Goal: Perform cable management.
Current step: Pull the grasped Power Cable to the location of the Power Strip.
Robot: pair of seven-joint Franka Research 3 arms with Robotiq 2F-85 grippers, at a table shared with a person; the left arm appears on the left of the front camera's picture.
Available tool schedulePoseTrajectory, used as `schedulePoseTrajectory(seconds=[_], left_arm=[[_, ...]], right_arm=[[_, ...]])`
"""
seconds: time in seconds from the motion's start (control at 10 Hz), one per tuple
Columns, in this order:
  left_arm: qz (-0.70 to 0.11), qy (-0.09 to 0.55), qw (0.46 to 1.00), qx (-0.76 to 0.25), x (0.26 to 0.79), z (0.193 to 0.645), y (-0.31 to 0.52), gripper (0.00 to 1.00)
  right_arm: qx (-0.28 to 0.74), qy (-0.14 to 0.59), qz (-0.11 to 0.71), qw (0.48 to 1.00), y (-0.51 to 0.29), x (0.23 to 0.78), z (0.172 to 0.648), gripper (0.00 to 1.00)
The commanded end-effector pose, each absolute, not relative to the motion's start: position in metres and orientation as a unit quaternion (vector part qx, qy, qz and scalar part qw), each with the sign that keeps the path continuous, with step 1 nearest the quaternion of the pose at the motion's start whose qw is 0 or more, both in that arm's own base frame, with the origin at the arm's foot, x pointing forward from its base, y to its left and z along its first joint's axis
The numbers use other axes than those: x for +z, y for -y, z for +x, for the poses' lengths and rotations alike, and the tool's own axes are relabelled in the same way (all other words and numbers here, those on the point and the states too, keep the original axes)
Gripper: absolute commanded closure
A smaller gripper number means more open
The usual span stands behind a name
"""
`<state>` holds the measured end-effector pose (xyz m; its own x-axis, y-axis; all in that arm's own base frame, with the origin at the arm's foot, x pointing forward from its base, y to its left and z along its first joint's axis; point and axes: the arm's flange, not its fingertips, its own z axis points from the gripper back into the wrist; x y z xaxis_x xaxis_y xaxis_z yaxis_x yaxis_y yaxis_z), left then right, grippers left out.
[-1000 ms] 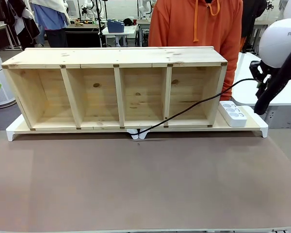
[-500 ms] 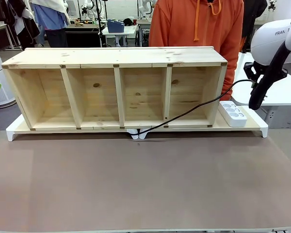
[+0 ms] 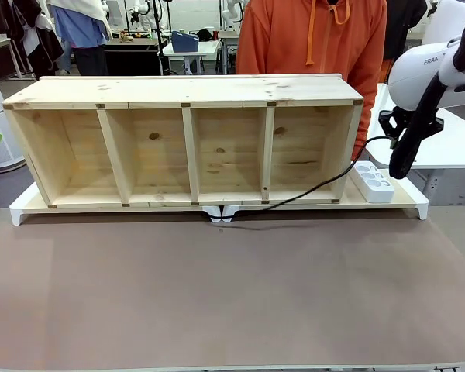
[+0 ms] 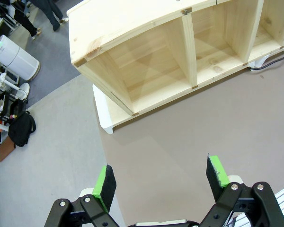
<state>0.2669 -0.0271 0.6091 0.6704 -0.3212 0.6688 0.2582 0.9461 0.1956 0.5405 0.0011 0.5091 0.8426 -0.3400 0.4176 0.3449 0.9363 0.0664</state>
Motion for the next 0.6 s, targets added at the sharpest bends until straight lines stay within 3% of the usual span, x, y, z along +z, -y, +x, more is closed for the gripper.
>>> schedulePoseTrajectory(seconds=[0.0, 0.5], left_arm=[[0.044, 0.374, 0.913, -0.158, 0.6093, 0.2672, 0.0269, 0.00], [0.044, 0.374, 0.913, -0.158, 0.6093, 0.2672, 0.0269, 0.00]], right_arm=[[-0.118, 0.216, 0.000, 0.969, -0.0076, 0.5080, 0.5428, 0.86], [-0.109, 0.220, -0.007, 0.969, -0.0146, 0.5002, 0.5500, 0.86]])
